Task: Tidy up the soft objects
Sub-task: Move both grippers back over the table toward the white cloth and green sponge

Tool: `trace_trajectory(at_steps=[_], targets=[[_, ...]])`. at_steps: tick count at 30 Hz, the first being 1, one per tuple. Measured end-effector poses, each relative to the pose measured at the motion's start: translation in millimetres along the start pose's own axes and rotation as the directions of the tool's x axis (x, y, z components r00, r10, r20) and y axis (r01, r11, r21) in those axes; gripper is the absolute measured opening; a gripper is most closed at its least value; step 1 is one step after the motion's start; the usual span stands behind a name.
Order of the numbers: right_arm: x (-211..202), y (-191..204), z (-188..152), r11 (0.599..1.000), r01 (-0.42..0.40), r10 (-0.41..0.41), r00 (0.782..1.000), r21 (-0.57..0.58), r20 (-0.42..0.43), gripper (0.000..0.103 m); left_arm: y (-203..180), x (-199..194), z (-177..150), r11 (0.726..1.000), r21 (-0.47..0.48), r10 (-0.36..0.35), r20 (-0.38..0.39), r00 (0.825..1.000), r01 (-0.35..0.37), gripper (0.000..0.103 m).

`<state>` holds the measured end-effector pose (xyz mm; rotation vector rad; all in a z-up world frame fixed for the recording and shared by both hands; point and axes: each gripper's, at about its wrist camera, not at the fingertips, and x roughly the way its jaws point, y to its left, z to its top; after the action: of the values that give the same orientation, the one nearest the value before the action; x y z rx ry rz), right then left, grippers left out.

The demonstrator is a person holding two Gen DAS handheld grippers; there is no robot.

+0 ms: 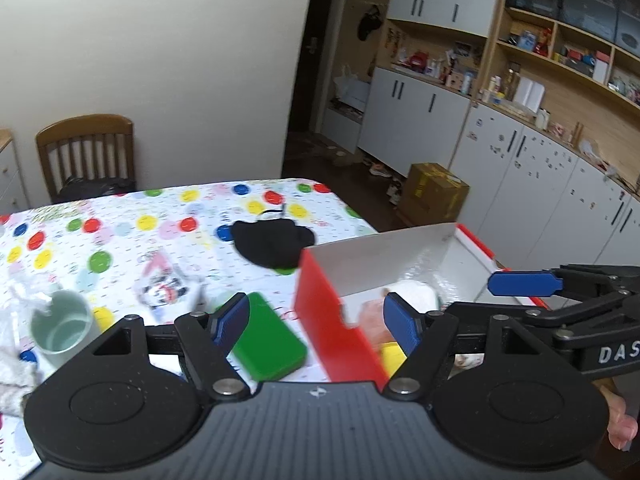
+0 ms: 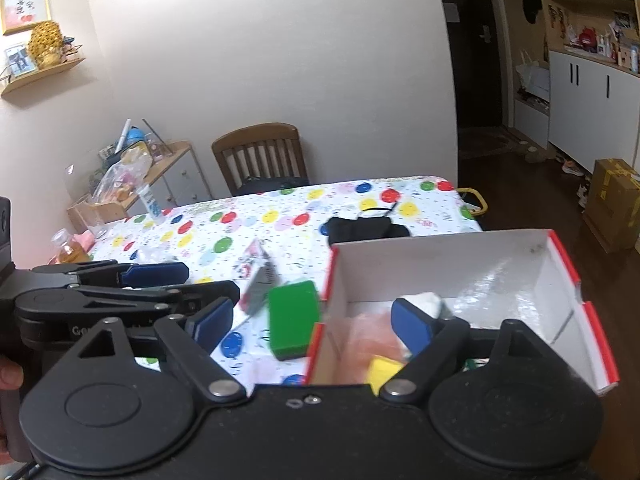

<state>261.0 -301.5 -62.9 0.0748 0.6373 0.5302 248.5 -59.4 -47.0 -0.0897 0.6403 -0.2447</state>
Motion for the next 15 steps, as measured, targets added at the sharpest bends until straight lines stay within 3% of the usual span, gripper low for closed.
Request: trace_trajectory(at_steps=[8,15], targets=[[12,47,-3,1.0,-0.007,0.008,1.0,-0.015,0.026,0.098,58,-30,-11,0.998,-0.068,0.017,0.02,1.0,-0.015,0.085],[28,79,-8,1.0,0.01,-0.009,1.0,-0.019,0.014,0.101,112,-47,-25,0.992,-0.114,0.053,0.004,0.999,-0.052,0.09]])
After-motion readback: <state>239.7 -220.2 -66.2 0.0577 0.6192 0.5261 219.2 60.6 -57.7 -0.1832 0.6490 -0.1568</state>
